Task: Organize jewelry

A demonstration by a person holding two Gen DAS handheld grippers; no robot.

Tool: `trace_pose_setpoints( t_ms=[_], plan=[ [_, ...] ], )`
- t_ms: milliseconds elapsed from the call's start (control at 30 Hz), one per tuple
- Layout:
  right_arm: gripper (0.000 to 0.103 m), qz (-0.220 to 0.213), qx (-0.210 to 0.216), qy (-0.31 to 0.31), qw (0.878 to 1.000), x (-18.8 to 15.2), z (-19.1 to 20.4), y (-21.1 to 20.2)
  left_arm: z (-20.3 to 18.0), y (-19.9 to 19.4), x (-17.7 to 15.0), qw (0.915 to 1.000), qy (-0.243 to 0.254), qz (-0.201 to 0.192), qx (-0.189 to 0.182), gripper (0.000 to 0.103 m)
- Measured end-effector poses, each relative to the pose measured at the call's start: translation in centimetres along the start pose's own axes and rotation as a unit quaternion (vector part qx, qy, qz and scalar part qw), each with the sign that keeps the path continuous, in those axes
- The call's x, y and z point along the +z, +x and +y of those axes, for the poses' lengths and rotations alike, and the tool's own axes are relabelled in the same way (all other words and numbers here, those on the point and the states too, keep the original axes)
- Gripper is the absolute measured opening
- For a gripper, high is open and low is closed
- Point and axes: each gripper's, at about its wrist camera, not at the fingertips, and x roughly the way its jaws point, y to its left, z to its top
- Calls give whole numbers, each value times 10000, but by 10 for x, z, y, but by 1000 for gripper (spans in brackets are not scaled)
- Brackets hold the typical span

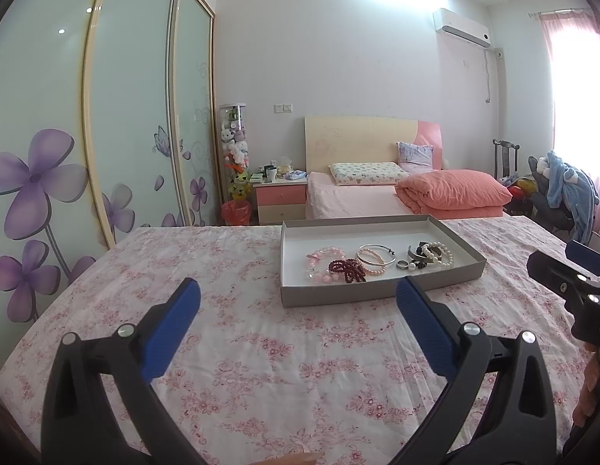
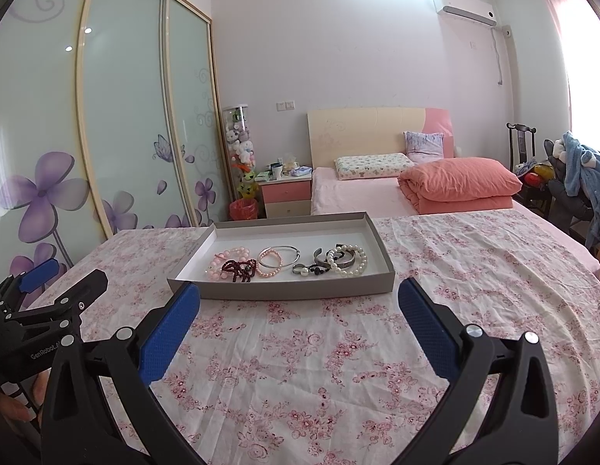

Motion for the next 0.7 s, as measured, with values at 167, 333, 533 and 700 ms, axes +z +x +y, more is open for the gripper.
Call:
trace_pose_setpoints(
  t_ms=[167, 333, 533, 700],
  plan=[
    [101, 9, 14, 6, 10000, 1, 0, 1, 0, 1, 0, 10000, -4, 7, 2, 99],
    [101, 19, 8, 8, 10000, 1, 0, 1, -1, 2, -1, 10000, 4, 34, 3, 99],
    [101, 14, 13, 5, 10000, 1, 0, 1, -1, 2, -1, 10000, 11, 47, -6, 99],
    [101, 15, 14, 8, 10000, 1, 0, 1, -1, 2, -1, 10000, 15, 42, -5, 99]
  ],
)
